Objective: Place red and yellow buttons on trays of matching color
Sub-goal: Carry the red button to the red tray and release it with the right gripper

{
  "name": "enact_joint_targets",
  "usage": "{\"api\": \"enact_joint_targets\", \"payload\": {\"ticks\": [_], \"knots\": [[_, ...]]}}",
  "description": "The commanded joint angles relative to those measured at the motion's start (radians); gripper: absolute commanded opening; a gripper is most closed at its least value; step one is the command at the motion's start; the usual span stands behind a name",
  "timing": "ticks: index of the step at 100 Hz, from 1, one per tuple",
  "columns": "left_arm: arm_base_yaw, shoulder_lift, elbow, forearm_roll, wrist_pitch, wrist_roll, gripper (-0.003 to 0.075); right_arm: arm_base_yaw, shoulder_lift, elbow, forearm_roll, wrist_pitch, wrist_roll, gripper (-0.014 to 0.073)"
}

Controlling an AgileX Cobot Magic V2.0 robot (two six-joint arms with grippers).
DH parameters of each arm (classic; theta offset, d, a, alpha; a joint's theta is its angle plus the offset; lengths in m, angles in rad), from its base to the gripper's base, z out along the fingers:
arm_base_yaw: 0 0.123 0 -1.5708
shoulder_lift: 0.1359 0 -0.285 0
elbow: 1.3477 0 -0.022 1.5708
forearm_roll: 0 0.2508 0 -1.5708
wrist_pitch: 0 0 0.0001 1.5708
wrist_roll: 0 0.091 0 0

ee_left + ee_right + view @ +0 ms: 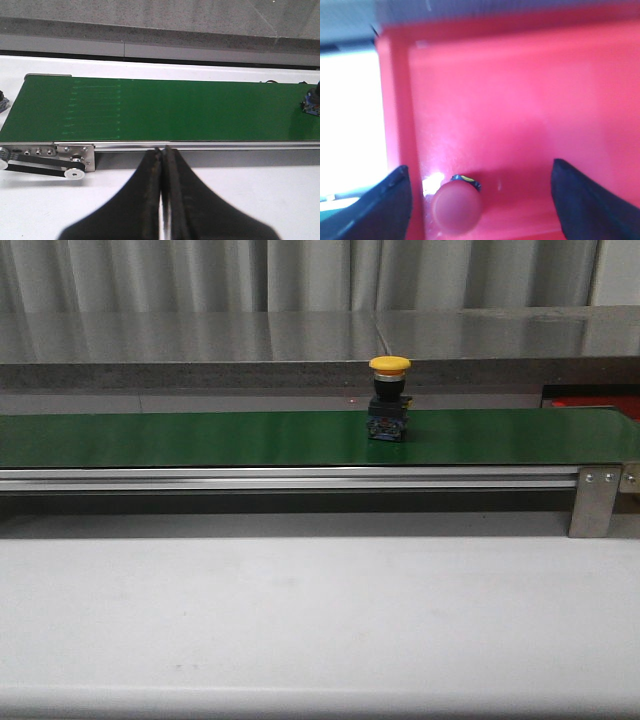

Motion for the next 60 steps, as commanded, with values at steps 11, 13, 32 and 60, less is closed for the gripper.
{"api": "enact_joint_targets", "payload": {"ticks": [11,13,32,60], "knots": [[-0.005,-0.001,-0.03,-0.021,-0.077,0.001,-0.0019,0.051,-0.217,0.033,-0.007,0.008,-0.04,0.0576],[-0.005,-0.001,-0.03,-0.021,-0.077,0.001,-0.0019,0.058,-0.229,0.046,-0.006,0.005,-0.04,0.0576],[-0.005,-0.001,-0.03,-0.021,-0.077,0.001,-0.0019,0.118,-0.409,0.31,0.025,-0.09,-0.041,0.0575],[-0.005,-0.001,-0.03,-0.021,-0.077,0.001,-0.0019,0.229,-0.589,0.622,0.04,-0.102,-0.041,0.0575]]}}
